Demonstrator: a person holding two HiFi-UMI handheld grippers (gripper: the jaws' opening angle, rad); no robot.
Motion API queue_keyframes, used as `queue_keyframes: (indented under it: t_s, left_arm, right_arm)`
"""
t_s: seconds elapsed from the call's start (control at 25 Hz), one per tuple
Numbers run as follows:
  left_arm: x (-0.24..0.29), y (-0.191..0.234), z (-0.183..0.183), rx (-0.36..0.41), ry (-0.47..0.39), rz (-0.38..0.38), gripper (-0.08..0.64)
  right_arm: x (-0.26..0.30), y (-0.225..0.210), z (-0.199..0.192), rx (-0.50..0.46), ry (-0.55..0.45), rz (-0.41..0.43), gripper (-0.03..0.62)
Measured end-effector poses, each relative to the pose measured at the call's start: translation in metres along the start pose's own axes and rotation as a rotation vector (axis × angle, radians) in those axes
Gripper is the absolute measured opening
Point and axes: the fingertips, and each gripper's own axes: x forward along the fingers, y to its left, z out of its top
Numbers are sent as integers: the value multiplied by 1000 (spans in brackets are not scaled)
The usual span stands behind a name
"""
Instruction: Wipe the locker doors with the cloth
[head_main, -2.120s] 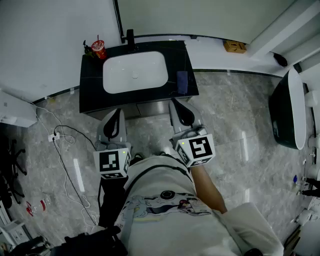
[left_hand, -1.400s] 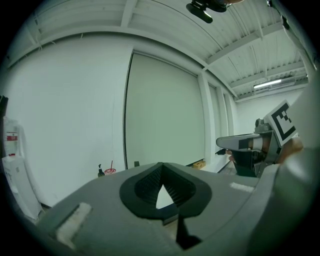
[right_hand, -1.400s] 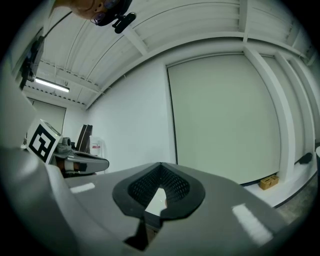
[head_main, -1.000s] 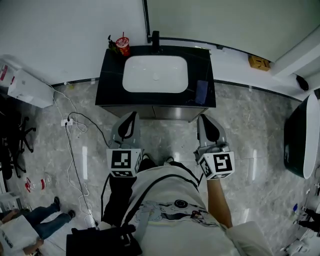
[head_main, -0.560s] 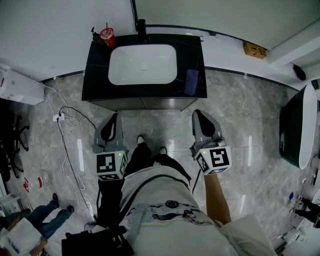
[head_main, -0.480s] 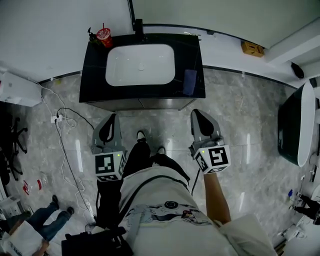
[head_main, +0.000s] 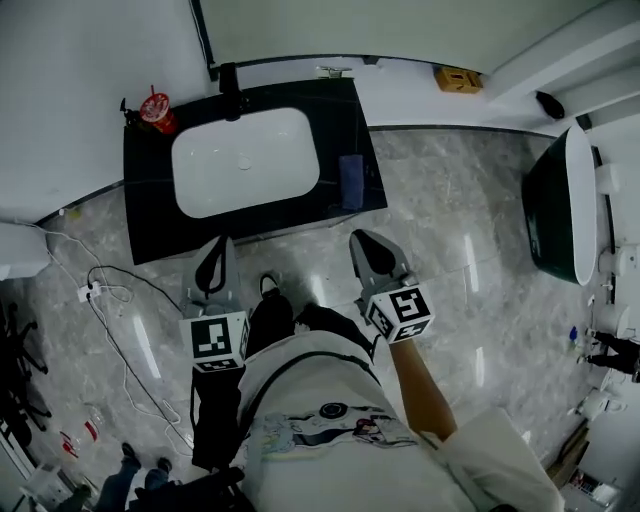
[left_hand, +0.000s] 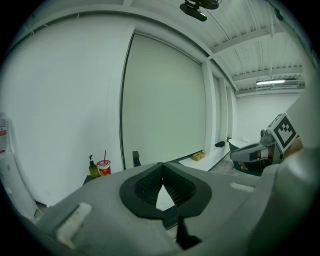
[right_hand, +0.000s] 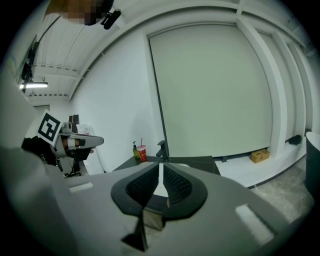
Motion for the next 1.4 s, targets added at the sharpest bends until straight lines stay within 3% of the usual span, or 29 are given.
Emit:
queue_keyframes:
  t_s: [0.28, 0.48, 0.88, 1.08, 1.4]
  left_arm:
    - [28, -3, 2, -26, 30, -34, 2]
    - [53, -3, 3, -28, 42, 17, 2]
    - [78, -9, -6, -41, 132, 82, 2]
    - [88, -11, -14, -48, 169, 97, 2]
    - [111, -14, -27, -59, 199, 82, 2]
  right_arm:
    - [33, -27, -37, 40, 121, -29, 51]
    - [71, -70, -60, 53, 189, -29, 80]
    - [164, -170, -158, 31, 540, -110, 114]
    - [191, -179, -183, 61, 678, -111, 146]
    - [202, -176, -199, 84, 735, -115, 133]
